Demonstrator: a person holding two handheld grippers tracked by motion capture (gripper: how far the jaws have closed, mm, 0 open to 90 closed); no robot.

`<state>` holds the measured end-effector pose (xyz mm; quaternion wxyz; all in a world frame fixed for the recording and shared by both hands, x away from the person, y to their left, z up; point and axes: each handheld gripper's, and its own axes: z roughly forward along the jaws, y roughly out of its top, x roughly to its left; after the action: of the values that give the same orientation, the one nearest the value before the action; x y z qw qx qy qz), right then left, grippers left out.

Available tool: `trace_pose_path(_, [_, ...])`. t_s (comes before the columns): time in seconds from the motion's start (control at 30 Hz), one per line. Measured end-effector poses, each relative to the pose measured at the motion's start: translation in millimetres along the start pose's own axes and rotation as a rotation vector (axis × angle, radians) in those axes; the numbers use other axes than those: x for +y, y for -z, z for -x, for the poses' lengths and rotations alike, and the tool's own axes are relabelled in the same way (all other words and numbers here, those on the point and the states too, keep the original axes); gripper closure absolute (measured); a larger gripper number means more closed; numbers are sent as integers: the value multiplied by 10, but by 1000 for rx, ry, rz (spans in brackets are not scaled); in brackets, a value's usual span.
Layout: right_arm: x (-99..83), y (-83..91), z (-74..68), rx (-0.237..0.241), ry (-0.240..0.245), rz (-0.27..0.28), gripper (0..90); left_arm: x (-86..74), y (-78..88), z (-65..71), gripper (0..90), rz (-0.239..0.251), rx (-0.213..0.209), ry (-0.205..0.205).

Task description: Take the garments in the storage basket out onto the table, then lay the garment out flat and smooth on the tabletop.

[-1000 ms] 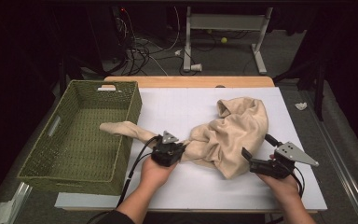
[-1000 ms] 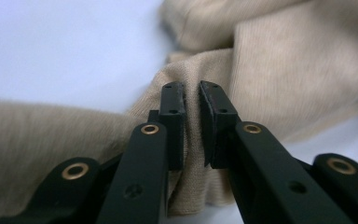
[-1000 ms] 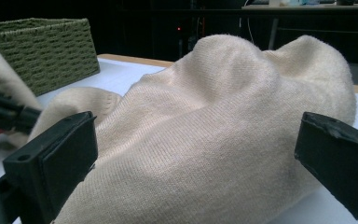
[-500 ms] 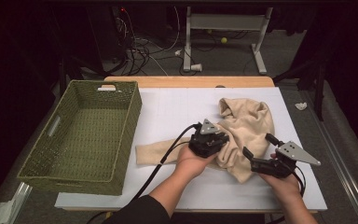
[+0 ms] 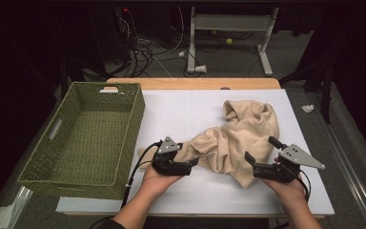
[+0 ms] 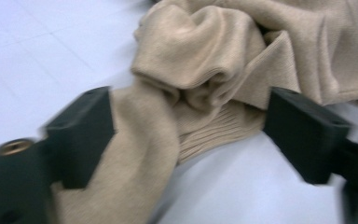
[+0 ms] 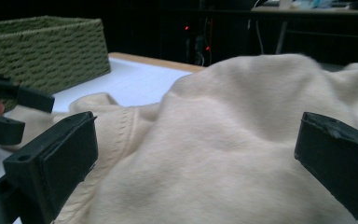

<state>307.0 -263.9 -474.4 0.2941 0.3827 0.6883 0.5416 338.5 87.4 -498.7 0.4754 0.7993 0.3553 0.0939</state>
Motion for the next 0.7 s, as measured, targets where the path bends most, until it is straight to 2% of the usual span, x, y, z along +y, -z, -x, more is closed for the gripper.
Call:
trace_pose_path(0.03, [13, -18, -42, 20, 10, -17, 0, 0, 0, 0, 123, 0, 0, 0])
trace_pose_path(0.07, [13, -18, -42, 20, 10, -17, 0, 8, 8, -6, 123, 2, 6, -5])
trace_pose_path(0.17, [43, -56, -175, 60, 32, -43, 29, 29, 5, -53, 19, -15, 17, -12])
trace_pose_path(0.23, [68, -81, -269, 90, 44, -47, 67, 18, -26, -93, 0, -50, 2, -8])
trace_pose_path(0.3, [99, -117, -363, 114, 66, -65, 90, 0, -55, -125, 0, -70, 11, -3])
trace_pose_path(0.4, [132, -177, -468, 144, 83, -82, 169, 4, -54, -132, 0, -51, 23, -4])
trace_pose_path(0.5, [153, -287, -535, 143, 95, -132, 249, 0, -25, -147, 0, -15, 25, 4])
trace_pose_path(0.57, [154, -340, -554, 145, 95, -150, 280, 1, -20, -147, 0, -14, 34, 7])
trace_pose_path(0.6, [152, -384, -568, 144, 98, -166, 309, 2, -15, -148, 0, -7, 31, 10])
trace_pose_path(0.7, [135, -528, -618, 132, 111, -244, 366, 10, -9, -157, 0, 12, -12, 20])
